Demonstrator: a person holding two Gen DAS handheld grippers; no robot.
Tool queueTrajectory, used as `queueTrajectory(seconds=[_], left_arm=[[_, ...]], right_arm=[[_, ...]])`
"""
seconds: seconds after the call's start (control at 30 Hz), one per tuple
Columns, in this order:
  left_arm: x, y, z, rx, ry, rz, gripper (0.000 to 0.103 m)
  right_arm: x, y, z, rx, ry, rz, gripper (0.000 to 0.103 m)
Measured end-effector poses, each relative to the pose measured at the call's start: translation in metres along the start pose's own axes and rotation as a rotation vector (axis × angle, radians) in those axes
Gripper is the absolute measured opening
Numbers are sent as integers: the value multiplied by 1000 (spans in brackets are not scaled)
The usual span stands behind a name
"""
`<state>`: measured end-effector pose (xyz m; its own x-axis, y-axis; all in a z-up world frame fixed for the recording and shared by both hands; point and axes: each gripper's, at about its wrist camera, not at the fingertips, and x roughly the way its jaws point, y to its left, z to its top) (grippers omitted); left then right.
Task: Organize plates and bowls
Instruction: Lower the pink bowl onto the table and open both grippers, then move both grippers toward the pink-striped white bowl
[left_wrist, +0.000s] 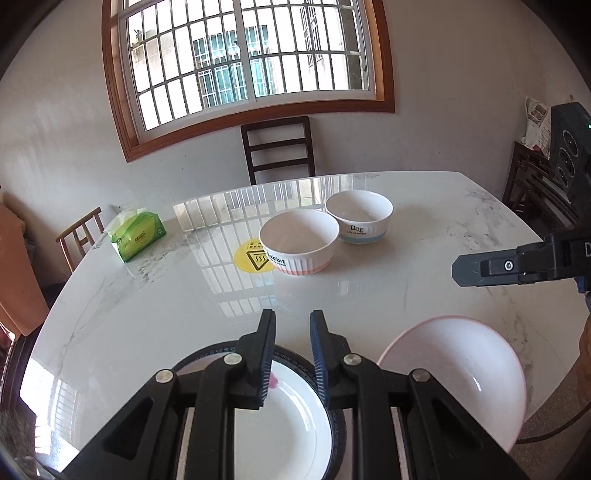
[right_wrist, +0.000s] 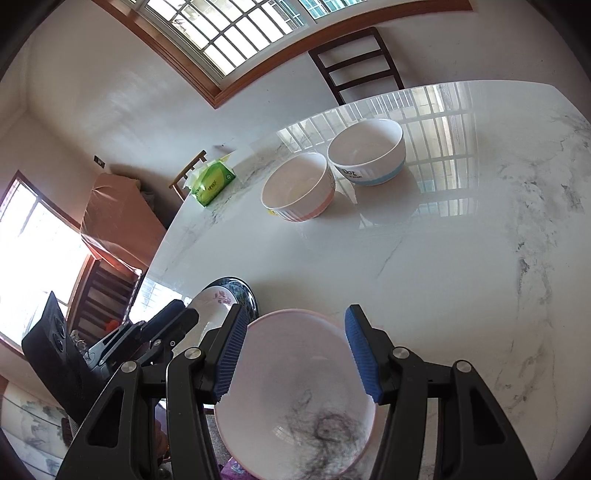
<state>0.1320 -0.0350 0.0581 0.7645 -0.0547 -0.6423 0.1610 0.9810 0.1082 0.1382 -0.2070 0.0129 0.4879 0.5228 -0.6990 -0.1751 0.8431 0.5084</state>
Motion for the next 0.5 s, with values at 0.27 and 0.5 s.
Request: queueTrajectory(seconds=[0.27, 0.5], left_arm=[[27, 13, 23, 22, -46, 44, 20], [66, 31, 37, -10, 6, -12, 20]], right_arm=[[17, 22, 36, -23, 2, -24, 53], [44, 22, 58, 33, 3, -42, 53]])
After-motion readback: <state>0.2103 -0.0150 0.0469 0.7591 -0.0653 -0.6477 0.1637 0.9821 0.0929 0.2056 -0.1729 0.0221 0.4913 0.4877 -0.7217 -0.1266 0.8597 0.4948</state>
